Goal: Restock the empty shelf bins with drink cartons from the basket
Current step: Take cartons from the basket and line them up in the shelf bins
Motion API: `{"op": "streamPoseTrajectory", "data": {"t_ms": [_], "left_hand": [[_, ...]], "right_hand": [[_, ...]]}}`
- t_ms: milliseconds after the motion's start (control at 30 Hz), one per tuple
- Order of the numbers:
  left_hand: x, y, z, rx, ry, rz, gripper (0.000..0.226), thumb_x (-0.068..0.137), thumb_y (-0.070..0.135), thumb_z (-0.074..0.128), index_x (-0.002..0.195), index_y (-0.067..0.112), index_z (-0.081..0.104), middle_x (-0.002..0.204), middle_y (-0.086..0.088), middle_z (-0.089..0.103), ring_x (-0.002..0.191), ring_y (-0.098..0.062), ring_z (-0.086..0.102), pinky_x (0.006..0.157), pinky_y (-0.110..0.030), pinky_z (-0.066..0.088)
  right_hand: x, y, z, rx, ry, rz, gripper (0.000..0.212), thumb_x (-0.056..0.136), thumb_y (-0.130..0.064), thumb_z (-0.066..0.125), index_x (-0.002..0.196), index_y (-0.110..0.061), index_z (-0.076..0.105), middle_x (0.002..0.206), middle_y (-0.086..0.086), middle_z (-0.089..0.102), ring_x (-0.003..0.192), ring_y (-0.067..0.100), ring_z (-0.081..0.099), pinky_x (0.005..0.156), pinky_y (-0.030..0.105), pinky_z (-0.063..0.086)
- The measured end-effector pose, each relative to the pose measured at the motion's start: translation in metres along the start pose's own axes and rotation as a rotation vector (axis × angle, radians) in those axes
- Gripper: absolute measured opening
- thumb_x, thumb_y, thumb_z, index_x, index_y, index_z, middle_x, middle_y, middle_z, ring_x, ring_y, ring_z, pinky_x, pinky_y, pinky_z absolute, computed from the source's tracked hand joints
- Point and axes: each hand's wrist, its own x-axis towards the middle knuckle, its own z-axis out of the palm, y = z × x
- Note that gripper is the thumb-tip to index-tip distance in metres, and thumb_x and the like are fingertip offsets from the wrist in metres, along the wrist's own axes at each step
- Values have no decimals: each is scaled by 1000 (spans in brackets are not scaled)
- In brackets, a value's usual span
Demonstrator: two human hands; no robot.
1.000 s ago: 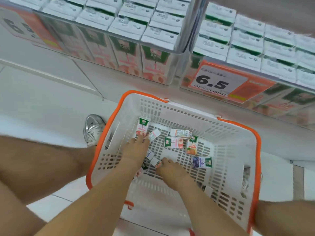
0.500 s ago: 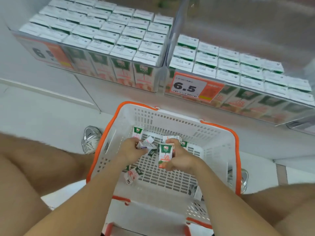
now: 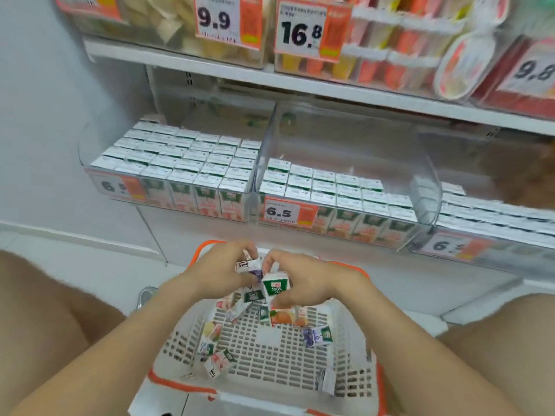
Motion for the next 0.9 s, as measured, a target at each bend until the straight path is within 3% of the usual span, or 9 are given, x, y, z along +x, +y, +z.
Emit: {"op": "streamPoseTrajectory", "data": {"t_ms": [167, 300, 333, 433, 533, 633, 767, 833, 900], "left_hand": [[-1, 54, -35, -36, 106, 194, 30, 91, 35, 79, 115, 38, 61, 105, 18, 66, 87, -6, 66, 80, -37, 57], [14, 96, -55, -45, 207, 337, 32, 97, 39, 71, 128, 35, 65, 113, 23, 66, 95, 4, 62, 79, -20, 51], [19, 105, -59, -58, 235, 357, 33, 96, 41, 72, 127, 34, 66, 111, 23, 65, 95, 8, 60, 77, -17, 49], [36, 129, -65, -108, 281, 393, 40, 93, 44, 73, 130, 30, 66, 112, 20, 63, 100, 5, 60, 79, -17, 52], [56, 148, -66, -133, 303, 447, 34, 94, 44, 72, 124, 28, 68, 112, 19, 66, 101, -3, 62, 80, -24, 54], [76, 157, -55, -189, 305, 485, 23, 98, 39, 67, 119, 30, 65, 113, 17, 65, 101, -4, 62, 80, -26, 53], [99, 160, -32, -352, 318, 435, 16, 102, 40, 62, 118, 37, 60, 116, 8, 65, 95, -9, 66, 79, -29, 49], [107, 164, -26, -356, 309, 411, 18, 103, 42, 58, 121, 39, 58, 119, 7, 64, 93, -7, 65, 78, -27, 46], [110, 169, -23, -354, 283, 409, 19, 105, 43, 55, 123, 40, 57, 118, 6, 63, 85, -1, 62, 73, -20, 43]], "right_hand": [[-49, -16, -59, -93, 295, 10, 39, 101, -49, 59, 131, -27, 47, 93, -4, 62, 78, 7, 55, 66, 36, 42], [-73, -15, -101, -34, 710, 9, 22, 104, -45, 51, 109, -30, 67, 67, -2, 66, 64, 6, 59, 62, 31, 38], [-77, -11, -112, -53, 791, 17, 23, 102, -45, 50, 108, -32, 68, 69, -3, 67, 69, 9, 61, 65, 31, 41], [-88, 13, -147, -129, 933, 73, 25, 98, -47, 52, 119, -34, 57, 99, -1, 71, 95, 28, 61, 80, 44, 53], [-97, 44, -180, -234, 1001, 139, 39, 98, -30, 62, 128, -14, 43, 110, 16, 66, 98, 41, 60, 82, 51, 51], [-99, 68, -195, -357, 999, 237, 42, 96, -16, 65, 128, -2, 40, 103, 26, 61, 96, 45, 57, 77, 50, 50], [-89, 89, -196, -520, 809, 381, 33, 100, -16, 63, 126, -2, 47, 101, 22, 57, 91, 46, 58, 75, 47, 52], [-83, 97, -198, -580, 757, 379, 27, 99, -11, 64, 123, -5, 51, 95, 16, 56, 89, 44, 59, 74, 48, 53], [-80, 104, -198, -576, 730, 349, 28, 98, -11, 67, 122, -10, 53, 104, 13, 55, 94, 41, 60, 79, 49, 55]]}}
